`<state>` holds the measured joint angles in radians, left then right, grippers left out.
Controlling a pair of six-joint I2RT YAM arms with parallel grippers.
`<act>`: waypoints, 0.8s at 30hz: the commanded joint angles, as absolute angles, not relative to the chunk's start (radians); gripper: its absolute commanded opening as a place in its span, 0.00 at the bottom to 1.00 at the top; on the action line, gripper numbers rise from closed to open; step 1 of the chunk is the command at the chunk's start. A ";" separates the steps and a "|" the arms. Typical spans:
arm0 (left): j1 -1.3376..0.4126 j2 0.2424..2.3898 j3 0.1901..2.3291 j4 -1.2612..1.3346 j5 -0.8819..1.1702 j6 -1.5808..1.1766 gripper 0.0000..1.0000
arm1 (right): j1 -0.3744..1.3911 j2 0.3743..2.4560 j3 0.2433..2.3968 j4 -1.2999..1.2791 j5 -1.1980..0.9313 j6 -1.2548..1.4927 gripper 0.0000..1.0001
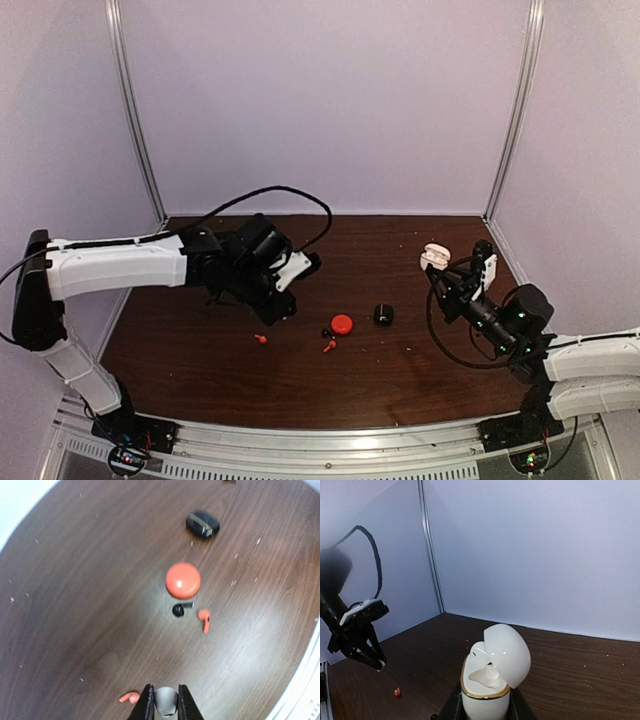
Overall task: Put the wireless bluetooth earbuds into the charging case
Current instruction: Pick up the right earbud from the center of the board, then insert the right earbud into the right side groove of the charging case.
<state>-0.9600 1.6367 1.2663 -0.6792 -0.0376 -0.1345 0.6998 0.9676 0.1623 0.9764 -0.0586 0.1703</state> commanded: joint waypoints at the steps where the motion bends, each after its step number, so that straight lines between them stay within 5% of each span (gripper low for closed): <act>1: -0.953 1.435 1.161 -0.286 -0.015 -0.094 0.06 | 0.695 1.037 0.221 1.067 -0.165 0.142 0.00; 11: -0.981 1.277 1.018 0.208 0.185 0.036 0.06 | 0.712 1.302 0.336 1.345 -0.487 0.193 0.00; 24: -1.099 1.354 1.048 0.365 0.240 0.198 0.06 | 0.799 1.444 0.457 1.380 -0.627 0.173 0.00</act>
<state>-1.0737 1.3159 1.0264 0.2825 0.2153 0.1226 0.7753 1.4307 0.4210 1.3426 -0.5747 0.1852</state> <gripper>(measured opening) 0.150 0.225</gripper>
